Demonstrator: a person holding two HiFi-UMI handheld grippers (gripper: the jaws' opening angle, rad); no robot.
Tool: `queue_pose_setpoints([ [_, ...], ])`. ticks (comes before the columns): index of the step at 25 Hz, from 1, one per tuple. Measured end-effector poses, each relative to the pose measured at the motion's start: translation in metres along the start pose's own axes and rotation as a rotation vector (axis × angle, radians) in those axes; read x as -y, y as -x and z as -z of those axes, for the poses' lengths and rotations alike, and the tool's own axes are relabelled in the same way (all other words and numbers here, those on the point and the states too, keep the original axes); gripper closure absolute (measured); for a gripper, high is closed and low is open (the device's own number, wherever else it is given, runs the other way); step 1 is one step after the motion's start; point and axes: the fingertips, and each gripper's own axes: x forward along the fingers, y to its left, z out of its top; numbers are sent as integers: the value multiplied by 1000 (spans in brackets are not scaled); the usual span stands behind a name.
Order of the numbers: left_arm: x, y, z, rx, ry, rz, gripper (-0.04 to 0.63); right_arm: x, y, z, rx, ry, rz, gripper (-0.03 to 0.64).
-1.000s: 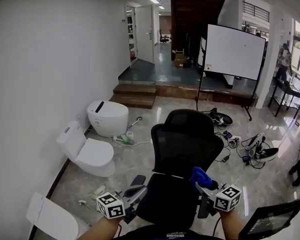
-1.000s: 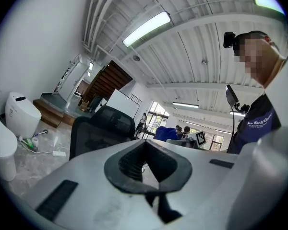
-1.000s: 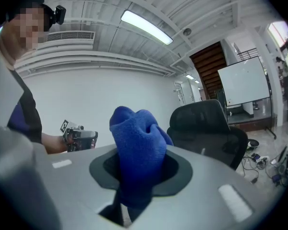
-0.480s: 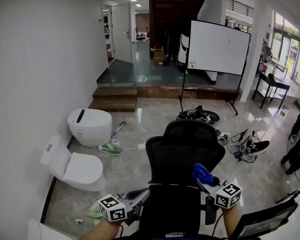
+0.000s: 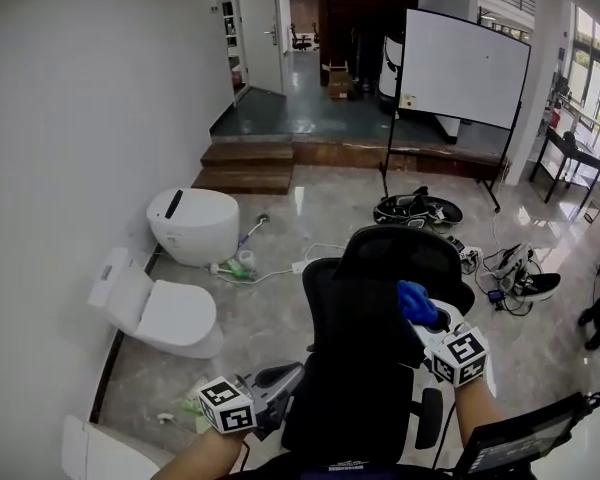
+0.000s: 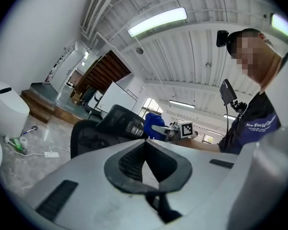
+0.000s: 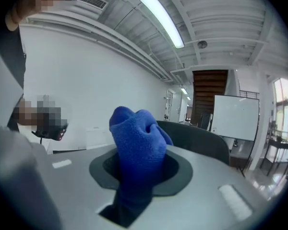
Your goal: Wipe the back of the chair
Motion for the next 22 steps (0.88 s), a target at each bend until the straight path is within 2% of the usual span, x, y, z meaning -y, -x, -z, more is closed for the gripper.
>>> queue_pose_setpoints([
  [4,-4,8,14,11,28,-64,592,21,-53,-20,1,149,23,505],
  [7,-10,19,18,24,52,-102,592,21,-97,-37,-10,250,43,505],
  [13,-28,41,20,29,75,-121,592,5,-175,-48,-78,413,75,503],
  [17,-42,51,15,34,82,-127,592,4,-200,-51,-99,456,92,502],
  [22,-45,52,13,19,91,-122,592,25,-188,-47,-129,457,138,499],
])
